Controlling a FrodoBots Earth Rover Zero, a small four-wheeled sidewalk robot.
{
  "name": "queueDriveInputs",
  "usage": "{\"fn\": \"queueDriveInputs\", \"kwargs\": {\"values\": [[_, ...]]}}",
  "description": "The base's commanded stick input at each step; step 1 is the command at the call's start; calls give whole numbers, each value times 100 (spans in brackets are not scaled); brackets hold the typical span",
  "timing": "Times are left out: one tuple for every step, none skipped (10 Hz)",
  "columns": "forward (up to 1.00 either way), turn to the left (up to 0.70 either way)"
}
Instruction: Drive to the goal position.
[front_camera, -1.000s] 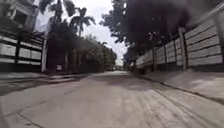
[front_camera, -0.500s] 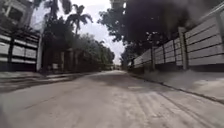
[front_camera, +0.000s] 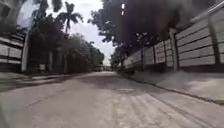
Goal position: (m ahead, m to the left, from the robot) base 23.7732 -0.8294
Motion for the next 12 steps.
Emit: {"fn": "queueDriveInputs", "kwargs": {"values": [[50, 0], [50, 0], [50, 0], [50, 0], [50, 0], [50, 0], [50, 0], [50, 0], [50, 0], [50, 0], [50, 0], [50, 0]]}}
